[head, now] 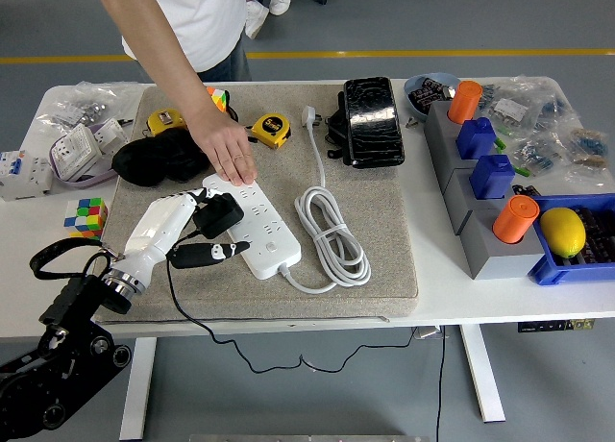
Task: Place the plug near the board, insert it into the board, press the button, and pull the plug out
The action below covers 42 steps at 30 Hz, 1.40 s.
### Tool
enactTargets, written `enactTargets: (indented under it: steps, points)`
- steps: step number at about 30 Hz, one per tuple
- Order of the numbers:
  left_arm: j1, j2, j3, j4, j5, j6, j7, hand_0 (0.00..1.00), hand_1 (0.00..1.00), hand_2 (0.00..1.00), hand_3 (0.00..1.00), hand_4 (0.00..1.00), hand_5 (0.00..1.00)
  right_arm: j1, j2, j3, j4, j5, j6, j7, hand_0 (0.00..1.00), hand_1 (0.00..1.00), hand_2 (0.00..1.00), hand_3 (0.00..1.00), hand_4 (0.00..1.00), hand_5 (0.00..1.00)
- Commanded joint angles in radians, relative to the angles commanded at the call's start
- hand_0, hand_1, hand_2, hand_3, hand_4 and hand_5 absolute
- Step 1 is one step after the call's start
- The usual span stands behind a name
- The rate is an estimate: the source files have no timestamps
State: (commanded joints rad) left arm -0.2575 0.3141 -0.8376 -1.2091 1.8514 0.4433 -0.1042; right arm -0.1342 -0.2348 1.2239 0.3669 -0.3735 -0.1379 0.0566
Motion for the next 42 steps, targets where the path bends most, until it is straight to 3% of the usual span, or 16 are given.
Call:
enactTargets:
  steps: [9,23,26,31,32,33,35,39,40,42]
  points:
    - [-0.023,-0.002,0.012,-0.003,0.028,-0.001,0.009,0.551,0.646,0.665,0.706,0.998,0.602,0.002,0.000,0.003,0.000,0.001,-0.001,0.001,0.550,0.636,0.586,0.517,0.878,0.412]
    - [-0.017,0.004,0.004,-0.020,0.034,0.010,0.002,0.536,0.641,0.655,0.702,0.998,0.597,0.003,-0.001,0.002,0.000,0.002,-0.001,0.003,0.550,0.637,0.585,0.518,0.877,0.411]
    - [-0.011,0.009,-0.001,-0.041,0.027,0.012,-0.003,0.536,0.641,0.655,0.702,0.998,0.597,0.003,-0.001,0.003,0.000,0.003,-0.001,0.004,0.550,0.637,0.585,0.518,0.877,0.411]
    - [0.025,0.037,-0.019,-0.145,-0.024,-0.005,0.005,0.499,0.627,0.657,0.702,0.997,0.596,0.001,-0.001,0.004,0.000,0.003,-0.001,0.004,0.550,0.636,0.585,0.517,0.877,0.410]
    - [0.032,0.044,-0.021,-0.174,-0.036,-0.012,0.010,0.499,0.627,0.657,0.702,0.997,0.596,0.000,-0.001,0.003,-0.001,0.004,-0.001,0.004,0.550,0.636,0.585,0.517,0.877,0.410]
    - [0.037,0.051,-0.022,-0.201,-0.048,-0.020,0.018,0.301,0.426,0.537,0.702,0.988,0.571,0.000,-0.001,0.004,-0.001,0.003,-0.001,0.004,0.550,0.636,0.584,0.517,0.878,0.410]
    - [0.045,0.064,-0.025,-0.259,-0.069,-0.048,0.042,0.301,0.426,0.537,0.702,0.988,0.571,-0.001,-0.001,0.004,-0.001,0.004,-0.001,0.004,0.550,0.636,0.584,0.517,0.878,0.410]
    - [0.052,0.088,-0.033,-0.371,-0.099,-0.157,0.137,0.301,0.426,0.537,0.702,0.988,0.571,-0.002,-0.001,0.006,0.000,0.001,0.000,0.004,0.550,0.636,0.584,0.517,0.878,0.410]
    - [0.051,0.093,-0.034,-0.399,-0.104,-0.198,0.176,0.175,0.188,0.297,0.674,0.879,0.315,-0.002,-0.002,0.006,0.000,0.001,-0.001,0.004,0.551,0.636,0.584,0.517,0.877,0.410]
    - [0.046,0.098,-0.037,-0.436,-0.098,-0.273,0.243,0.175,0.188,0.297,0.674,0.879,0.315,-0.002,-0.003,0.006,-0.001,0.001,0.000,0.004,0.551,0.636,0.584,0.517,0.877,0.410]
